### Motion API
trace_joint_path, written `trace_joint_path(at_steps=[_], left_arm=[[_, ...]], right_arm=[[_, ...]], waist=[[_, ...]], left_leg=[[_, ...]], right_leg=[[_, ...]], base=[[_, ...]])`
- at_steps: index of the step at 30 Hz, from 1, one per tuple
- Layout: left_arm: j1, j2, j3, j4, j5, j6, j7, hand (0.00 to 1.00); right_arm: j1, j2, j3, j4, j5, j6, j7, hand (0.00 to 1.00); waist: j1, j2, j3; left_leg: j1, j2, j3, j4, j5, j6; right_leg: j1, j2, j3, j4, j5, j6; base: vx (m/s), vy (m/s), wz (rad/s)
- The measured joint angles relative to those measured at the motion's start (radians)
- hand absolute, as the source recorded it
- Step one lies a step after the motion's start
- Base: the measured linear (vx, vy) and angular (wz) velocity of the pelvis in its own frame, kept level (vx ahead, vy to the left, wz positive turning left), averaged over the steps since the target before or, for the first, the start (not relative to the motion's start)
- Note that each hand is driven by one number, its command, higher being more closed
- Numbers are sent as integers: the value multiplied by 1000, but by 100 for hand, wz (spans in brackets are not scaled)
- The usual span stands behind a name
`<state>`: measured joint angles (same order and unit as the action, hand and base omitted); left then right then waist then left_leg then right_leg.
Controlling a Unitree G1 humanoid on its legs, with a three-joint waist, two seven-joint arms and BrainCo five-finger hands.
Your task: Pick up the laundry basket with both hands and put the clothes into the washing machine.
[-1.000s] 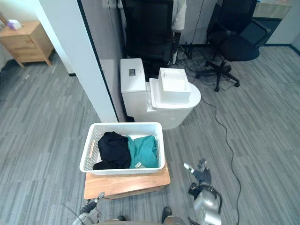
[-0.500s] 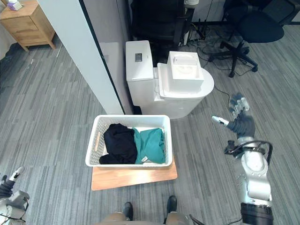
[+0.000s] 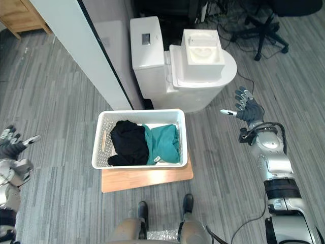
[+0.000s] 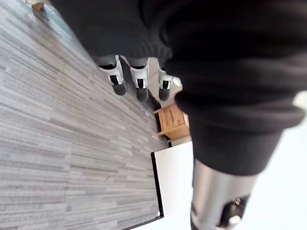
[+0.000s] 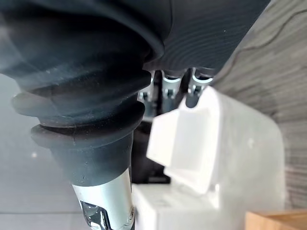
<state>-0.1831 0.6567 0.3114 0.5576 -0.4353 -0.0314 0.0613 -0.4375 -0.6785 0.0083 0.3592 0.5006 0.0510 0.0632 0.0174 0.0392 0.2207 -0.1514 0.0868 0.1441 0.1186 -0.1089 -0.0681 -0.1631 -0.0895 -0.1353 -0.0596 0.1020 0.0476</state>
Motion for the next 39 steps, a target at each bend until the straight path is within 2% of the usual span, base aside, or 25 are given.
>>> trace_joint_path(at_steps=[2, 7, 10, 15, 23, 26, 31, 39], left_arm=[[-80, 20, -77, 82, 25, 8, -18, 0], [-200, 21, -163, 174, 103, 28, -30, 0], [-240, 18, -189, 211, 126, 28, -34, 0], [-271, -54, -201, 263, 159, 46, -11, 0], [-272, -202, -282, 254, 172, 57, 12, 0], [-278, -234, -281, 246, 170, 57, 20, 0], [-322, -234, -272, 246, 170, 62, 59, 0], [-375, -236, -270, 252, 165, 67, 103, 0]], right_arm=[[-36, 8, 38, 52, -2, 6, 1, 0], [-94, 66, 47, 154, -45, 44, 0, 0], [-122, 99, 47, 193, -94, 49, -3, 0], [-150, 168, 43, 214, -142, 56, -40, 0], [-154, 285, 44, 226, -194, 69, -43, 0], [-162, 307, 49, 237, -229, 77, -41, 0], [-179, 331, 50, 257, -279, 87, -43, 0], [-249, 358, 48, 329, -298, 85, -65, 0]], waist=[[-1, 2, 29], [-3, 4, 80], [-4, 5, 116], [-2, 5, 134], [-2, 12, 160], [-4, 11, 186], [-2, 11, 219], [-2, 10, 222]], left_leg=[[-11, 1, 5, 3, 3, 4], [-29, -1, 31, 4, 7, 11], [-30, -1, 42, 11, 8, 11], [-57, -2, 42, 23, 12, 15], [-67, -2, 44, 39, 12, 15], [-82, -2, 47, 53, 12, 15], [-101, 1, 48, 65, 14, 12], [-130, 0, 46, 81, 14, 12]], right_leg=[[-16, 2, 9, 0, 15, -9], [-49, 1, 40, -1, 43, -19], [-54, 1, 54, -1, 56, -19], [-76, -1, 57, -1, 63, -20], [-79, -2, 70, 0, 64, -20], [-90, -2, 82, 0, 64, -20], [-106, 1, 91, 0, 72, -14], [-123, 0, 98, -12, 89, -17]], base=[[-50, -1, -15], [-57, 14, -19], [-48, 18, -10], [-36, 2, -1], [-42, -2, -1], [-49, -7, -5], [-43, -21, -2], [0, 0, 0]])
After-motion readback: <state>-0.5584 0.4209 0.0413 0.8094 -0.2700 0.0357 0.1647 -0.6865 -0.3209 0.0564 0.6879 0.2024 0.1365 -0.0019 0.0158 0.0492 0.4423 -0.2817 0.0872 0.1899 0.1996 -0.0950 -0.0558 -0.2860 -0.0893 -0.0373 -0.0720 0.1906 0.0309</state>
